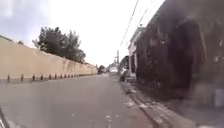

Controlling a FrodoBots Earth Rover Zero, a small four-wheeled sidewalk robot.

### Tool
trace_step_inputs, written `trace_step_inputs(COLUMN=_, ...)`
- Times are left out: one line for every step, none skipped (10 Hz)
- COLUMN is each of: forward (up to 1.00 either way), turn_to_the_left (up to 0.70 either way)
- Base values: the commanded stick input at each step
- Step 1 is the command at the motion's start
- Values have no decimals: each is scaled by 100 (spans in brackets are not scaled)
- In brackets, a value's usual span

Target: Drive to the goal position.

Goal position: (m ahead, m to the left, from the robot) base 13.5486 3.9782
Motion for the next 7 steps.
trace_step_inputs(forward=70, turn_to_the_left=1)
trace_step_inputs(forward=70, turn_to_the_left=1)
trace_step_inputs(forward=70, turn_to_the_left=1)
trace_step_inputs(forward=70, turn_to_the_left=1)
trace_step_inputs(forward=70, turn_to_the_left=1)
trace_step_inputs(forward=70, turn_to_the_left=1)
trace_step_inputs(forward=70, turn_to_the_left=1)
